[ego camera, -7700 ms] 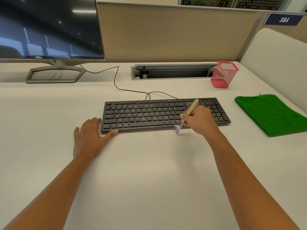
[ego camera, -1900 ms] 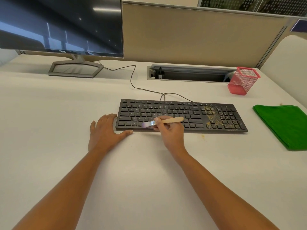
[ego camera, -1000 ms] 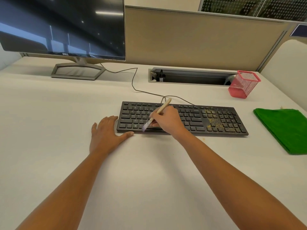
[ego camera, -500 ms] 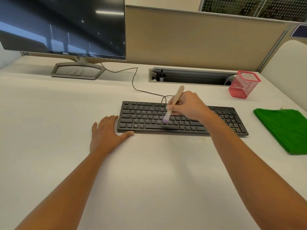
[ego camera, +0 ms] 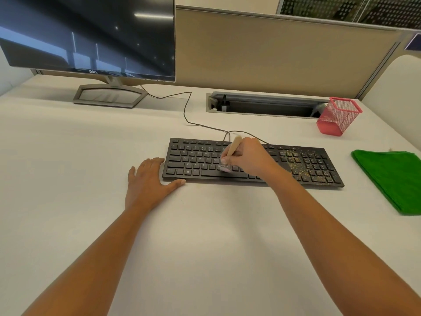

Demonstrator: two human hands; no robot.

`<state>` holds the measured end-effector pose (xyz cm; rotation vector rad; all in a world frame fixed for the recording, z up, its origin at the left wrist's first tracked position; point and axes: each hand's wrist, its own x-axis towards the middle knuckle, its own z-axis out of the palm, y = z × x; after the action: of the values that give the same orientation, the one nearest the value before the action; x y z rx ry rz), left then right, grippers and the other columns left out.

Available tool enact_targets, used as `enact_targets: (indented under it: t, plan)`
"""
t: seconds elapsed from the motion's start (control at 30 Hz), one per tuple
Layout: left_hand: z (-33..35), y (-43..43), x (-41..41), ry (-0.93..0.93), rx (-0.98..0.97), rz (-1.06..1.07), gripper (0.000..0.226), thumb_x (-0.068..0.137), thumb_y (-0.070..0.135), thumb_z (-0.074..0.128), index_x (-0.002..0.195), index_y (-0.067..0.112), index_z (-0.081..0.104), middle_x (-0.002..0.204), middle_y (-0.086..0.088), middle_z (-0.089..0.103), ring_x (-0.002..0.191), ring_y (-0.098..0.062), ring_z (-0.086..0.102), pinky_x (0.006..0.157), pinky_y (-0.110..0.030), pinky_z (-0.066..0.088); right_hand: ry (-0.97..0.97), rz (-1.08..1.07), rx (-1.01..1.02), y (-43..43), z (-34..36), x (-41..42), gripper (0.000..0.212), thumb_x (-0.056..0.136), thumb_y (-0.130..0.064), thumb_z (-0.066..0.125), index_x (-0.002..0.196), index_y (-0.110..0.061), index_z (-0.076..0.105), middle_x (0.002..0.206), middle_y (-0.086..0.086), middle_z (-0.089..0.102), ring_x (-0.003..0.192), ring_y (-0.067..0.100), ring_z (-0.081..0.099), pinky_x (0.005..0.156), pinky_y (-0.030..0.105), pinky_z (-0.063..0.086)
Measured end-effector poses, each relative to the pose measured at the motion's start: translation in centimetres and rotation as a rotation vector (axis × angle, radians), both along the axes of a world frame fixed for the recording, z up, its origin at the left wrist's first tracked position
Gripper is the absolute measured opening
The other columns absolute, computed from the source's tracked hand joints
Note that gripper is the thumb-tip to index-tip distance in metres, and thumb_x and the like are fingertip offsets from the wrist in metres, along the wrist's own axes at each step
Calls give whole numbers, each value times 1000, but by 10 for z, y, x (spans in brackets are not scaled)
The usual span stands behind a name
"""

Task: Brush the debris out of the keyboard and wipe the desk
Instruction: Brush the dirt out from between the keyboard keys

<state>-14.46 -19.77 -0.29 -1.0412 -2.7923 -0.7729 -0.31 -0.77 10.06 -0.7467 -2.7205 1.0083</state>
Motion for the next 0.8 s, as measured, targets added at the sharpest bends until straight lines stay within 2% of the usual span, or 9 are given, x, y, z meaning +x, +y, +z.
enact_targets:
  t: [0.1, 0.27, 0.37, 0.43, 0.47, 0.53, 0.63, 0.8]
  plan:
    - [0, 1, 0, 4, 2, 1, 79, 75, 66, 60, 136, 18, 43, 142, 1, 44, 137, -16, 30, 115, -45, 14, 72, -1, -83, -12, -8, -9, 9, 85, -12, 66, 90, -7, 72, 94, 11, 71, 92, 21, 66, 90, 30, 51]
    - [-1, 0, -2, 6, -20, 3, 96, 65, 87, 44, 134, 19, 45, 138, 2, 47, 134, -16, 34, 113, -47, 18, 175, 9, -161, -33, -18, -23, 10, 85, -10, 66, 91, -4, 72, 96, 12, 71, 91, 19, 65, 86, 26, 51]
    - [-2, 1, -2, 7, -17, 10, 89, 70, 79, 53, 135, 19, 44, 140, 1, 46, 136, -16, 33, 114, -47, 17, 181, -56, -174, -28, -16, -30, 14, 87, -13, 64, 94, -5, 72, 94, 13, 71, 78, 16, 66, 81, 27, 56]
    - [-2, 1, -2, 14, -6, 11, 82, 74, 70, 58, 135, 19, 43, 141, 1, 45, 136, -15, 32, 114, -46, 16, 216, -143, -212, -22, -13, -31, 16, 88, -14, 62, 96, -4, 71, 91, 15, 72, 69, 13, 67, 72, 21, 58]
    - [-2, 1, -2, 15, -3, 12, 80, 74, 68, 58, 136, 19, 43, 141, 1, 45, 136, -16, 31, 114, -46, 16, 231, -179, -189, -20, -13, -32, 17, 89, -15, 62, 97, -4, 71, 90, 15, 72, 69, 15, 68, 71, 22, 58]
    - [-1, 1, -1, 10, -8, 12, 80, 75, 68, 58, 136, 19, 43, 141, 1, 45, 137, -15, 31, 115, -45, 15, 247, -218, -127, -21, -16, -33, 19, 89, -17, 62, 98, -3, 71, 88, 15, 72, 78, 22, 70, 78, 32, 58]
    - [-2, 1, -2, 10, -11, 13, 80, 75, 68, 58, 136, 19, 42, 142, 1, 44, 137, -16, 30, 115, -45, 15, 219, -211, -103, -29, -20, -34, 20, 89, -17, 62, 96, -2, 71, 88, 16, 71, 82, 26, 69, 80, 40, 57]
    - [-1, 1, -1, 17, -5, 12, 80, 75, 67, 59, 136, 19, 42, 142, 1, 44, 136, -16, 31, 115, -45, 15, 74, -144, -79, -33, -15, -32, 21, 89, -15, 59, 97, 2, 68, 92, 15, 70, 78, 23, 69, 77, 32, 58]
